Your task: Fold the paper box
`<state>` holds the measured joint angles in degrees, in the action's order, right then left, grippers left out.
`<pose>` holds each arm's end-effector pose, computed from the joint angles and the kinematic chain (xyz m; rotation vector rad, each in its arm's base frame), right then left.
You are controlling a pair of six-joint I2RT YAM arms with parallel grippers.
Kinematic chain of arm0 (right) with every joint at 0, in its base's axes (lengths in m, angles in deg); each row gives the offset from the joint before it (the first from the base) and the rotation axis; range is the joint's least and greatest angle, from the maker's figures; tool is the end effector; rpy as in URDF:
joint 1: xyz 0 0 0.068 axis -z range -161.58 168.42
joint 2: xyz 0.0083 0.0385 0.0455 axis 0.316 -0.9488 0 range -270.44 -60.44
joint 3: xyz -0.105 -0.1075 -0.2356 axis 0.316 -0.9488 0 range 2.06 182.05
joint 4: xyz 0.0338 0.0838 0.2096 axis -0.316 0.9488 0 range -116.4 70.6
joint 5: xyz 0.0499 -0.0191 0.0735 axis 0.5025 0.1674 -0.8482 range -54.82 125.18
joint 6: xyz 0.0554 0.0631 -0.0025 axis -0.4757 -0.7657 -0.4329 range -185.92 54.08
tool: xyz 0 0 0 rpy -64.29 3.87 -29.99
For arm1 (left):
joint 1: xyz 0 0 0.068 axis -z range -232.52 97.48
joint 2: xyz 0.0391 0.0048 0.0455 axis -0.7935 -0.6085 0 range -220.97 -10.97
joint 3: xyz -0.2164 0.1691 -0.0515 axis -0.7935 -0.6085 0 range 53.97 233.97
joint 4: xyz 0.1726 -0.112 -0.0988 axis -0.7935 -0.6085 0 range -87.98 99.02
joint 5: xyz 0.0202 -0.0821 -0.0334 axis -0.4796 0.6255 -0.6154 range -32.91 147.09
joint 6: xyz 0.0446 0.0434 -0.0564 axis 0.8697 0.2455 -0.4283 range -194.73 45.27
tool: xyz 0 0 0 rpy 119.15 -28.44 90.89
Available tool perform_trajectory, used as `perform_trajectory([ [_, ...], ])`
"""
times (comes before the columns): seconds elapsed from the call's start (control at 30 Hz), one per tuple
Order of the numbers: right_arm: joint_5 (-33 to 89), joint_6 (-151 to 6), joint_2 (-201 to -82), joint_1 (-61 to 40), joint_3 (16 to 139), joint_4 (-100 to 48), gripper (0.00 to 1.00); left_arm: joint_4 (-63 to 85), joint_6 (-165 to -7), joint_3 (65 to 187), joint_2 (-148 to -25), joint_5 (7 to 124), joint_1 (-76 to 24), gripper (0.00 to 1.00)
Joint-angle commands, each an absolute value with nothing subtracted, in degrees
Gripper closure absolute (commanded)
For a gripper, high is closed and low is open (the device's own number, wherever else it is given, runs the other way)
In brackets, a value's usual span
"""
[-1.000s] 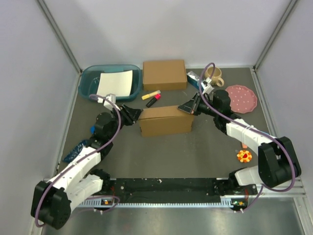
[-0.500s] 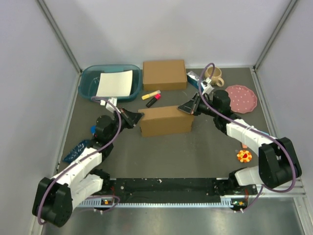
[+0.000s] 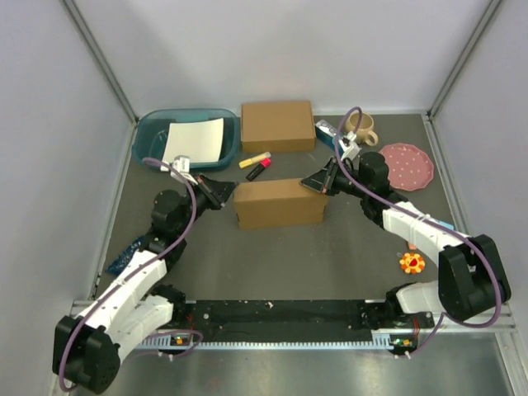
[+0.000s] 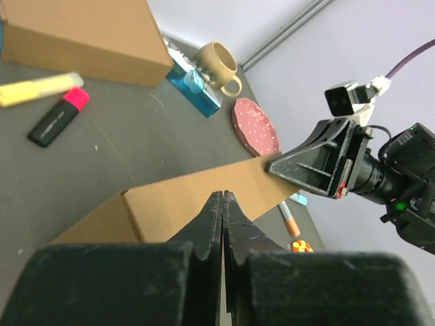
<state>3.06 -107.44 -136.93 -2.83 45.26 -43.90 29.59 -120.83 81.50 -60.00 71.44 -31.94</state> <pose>0.2614 0.1436 0.2751 -0.0752 2.0014 1.2520 0.1849 -0.0889 0.2948 -0.1687 1.6911 -1.0895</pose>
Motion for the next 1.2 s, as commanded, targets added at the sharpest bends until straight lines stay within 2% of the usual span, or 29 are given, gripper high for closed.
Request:
perform_trajectory([
  [0.0,6.5,-103.4,-137.8,-3.1,41.2,-32.5,1.0,26.7,-117.4,83.9,-61.2,73.0,-31.8,0.99],
  [0.17,9.0,-101.3,-133.6,-4.6,37.0,-29.7,1.0,29.5,-118.6,77.7,-62.7,78.1,-30.5,0.99],
  [0.4,12.6,-102.0,-126.5,-7.1,30.2,-28.4,1.0,27.7,-117.5,72.9,-61.4,78.3,-27.1,1.0],
  [0.6,15.6,-105.0,-117.6,-12.3,23.7,-26.5,1.0,19.1,-117.2,67.4,-49.1,73.9,-26.1,1.0],
  [0.63,15.8,-106.1,-113.5,-12.3,23.5,-23.6,0.99,17.3,-116.5,67.7,-43.3,72.7,-26.1,0.95],
  [0.7,18.5,-106.3,-109.2,-12.2,25.7,-19.9,0.86,14.9,-115.7,69.3,-37.8,68.5,-26.1,0.83],
  [0.73,19.7,-105.8,-106.3,-12.2,27.1,-16.0,0.68,14.5,-114.6,70.2,-33.5,64.2,-26.1,0.67],
  [0.77,22.3,-105.5,-105.0,-12.2,30.7,-13.8,0.61,13.3,-113.9,71.8,-32.3,62.6,-26.1,0.6],
  [0.83,23.7,-104.2,-103.9,-11.6,34.3,-11.1,0.51,11.2,-112.2,77.1,-32.5,60.7,-26.1,0.54],
  [0.87,24.1,-103.9,-103.9,-11.2,37.4,-9.1,0.5,10.2,-112.3,78.9,-33.4,60.4,-26.1,0.51],
  [0.97,25.6,-102.6,-105.1,-9.8,40.1,-7.9,0.48,9.3,-113.0,82.2,-37.1,61.5,-26.1,0.5],
  [1.17,34.6,-100.6,-107.8,-6.3,35.9,-8.1,0.46,8.6,-117.8,77.0,-45.1,61.6,-26.1,0.5],
])
